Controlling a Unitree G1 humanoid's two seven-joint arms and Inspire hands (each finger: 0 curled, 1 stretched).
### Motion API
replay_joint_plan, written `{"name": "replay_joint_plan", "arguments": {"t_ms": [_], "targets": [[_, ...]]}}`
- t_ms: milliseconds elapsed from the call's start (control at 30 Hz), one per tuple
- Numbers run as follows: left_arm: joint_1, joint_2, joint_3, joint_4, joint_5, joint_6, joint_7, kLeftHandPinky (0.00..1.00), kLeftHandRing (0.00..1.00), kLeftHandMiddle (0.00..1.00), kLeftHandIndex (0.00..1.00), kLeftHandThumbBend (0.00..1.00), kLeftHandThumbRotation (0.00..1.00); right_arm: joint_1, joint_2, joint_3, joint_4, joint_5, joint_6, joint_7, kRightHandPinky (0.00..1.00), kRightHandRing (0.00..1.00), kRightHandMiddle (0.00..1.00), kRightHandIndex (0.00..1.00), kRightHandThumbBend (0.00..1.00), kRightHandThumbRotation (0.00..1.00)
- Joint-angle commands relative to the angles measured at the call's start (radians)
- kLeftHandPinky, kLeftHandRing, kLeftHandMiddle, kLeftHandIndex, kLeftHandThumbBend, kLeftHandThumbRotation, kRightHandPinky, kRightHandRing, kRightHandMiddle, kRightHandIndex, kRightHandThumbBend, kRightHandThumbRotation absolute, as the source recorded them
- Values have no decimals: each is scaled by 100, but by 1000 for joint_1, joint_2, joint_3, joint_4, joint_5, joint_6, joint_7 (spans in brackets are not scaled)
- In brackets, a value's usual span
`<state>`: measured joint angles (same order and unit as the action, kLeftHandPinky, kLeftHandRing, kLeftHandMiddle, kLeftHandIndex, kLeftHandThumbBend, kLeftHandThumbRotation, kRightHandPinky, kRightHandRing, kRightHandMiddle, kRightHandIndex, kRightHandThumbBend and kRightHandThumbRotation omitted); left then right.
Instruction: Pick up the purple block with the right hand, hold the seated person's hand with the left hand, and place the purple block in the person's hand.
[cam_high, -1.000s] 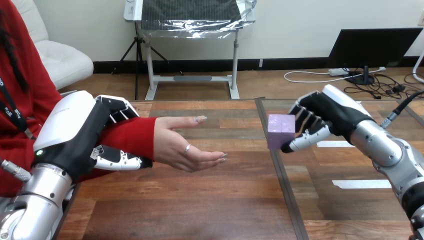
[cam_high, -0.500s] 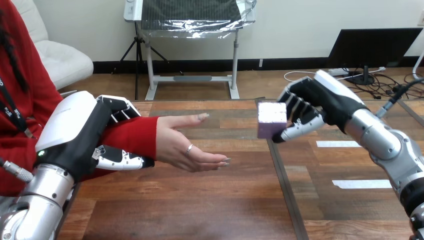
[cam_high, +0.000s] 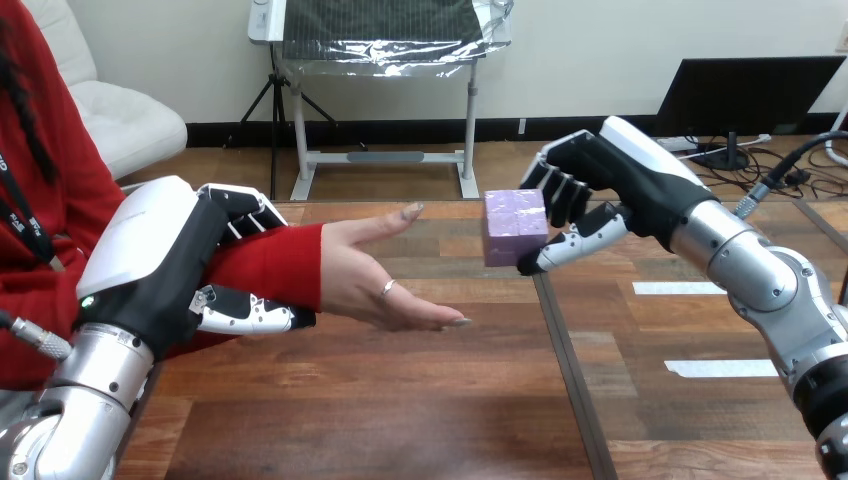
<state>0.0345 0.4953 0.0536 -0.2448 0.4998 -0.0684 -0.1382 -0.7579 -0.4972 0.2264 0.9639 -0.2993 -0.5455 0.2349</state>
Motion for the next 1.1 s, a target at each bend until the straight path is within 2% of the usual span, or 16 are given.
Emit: {"name": "replay_joint_plan", "arguments": {"t_ms": [0, 200, 300, 600, 800, 1067], "targets": [[-79, 1, 7, -34, -6, -24, 22, 37, 42, 46, 46, 85, 0, -5, 15, -38, -95, 40, 3, 16, 37, 40, 44, 44, 80, 0], [-83, -1, 5, -28, -3, -29, 27, 37, 42, 46, 46, 85, 0, 12, 19, -34, -156, 55, 21, 41, 36, 39, 44, 45, 79, 0], [-84, -3, 5, -27, -3, -30, 29, 37, 42, 46, 46, 85, 0, 18, 24, -33, -171, 63, 13, 52, 35, 38, 43, 44, 79, 0], [-89, -8, 3, -33, 0, -32, 35, 37, 41, 45, 46, 86, 0, 34, 41, -24, -219, 54, 11, 64, 33, 37, 43, 44, 80, 0], [-93, -8, 2, -38, 1, -30, 31, 37, 41, 45, 45, 85, 0, 47, 55, -19, -260, 43, 37, 70, 32, 36, 43, 44, 80, 0], [-97, -9, 2, -43, 1, -25, 27, 37, 41, 45, 45, 85, 0, 61, 79, -15, -297, 56, 46, 106, 33, 37, 42, 44, 79, 0]]}}
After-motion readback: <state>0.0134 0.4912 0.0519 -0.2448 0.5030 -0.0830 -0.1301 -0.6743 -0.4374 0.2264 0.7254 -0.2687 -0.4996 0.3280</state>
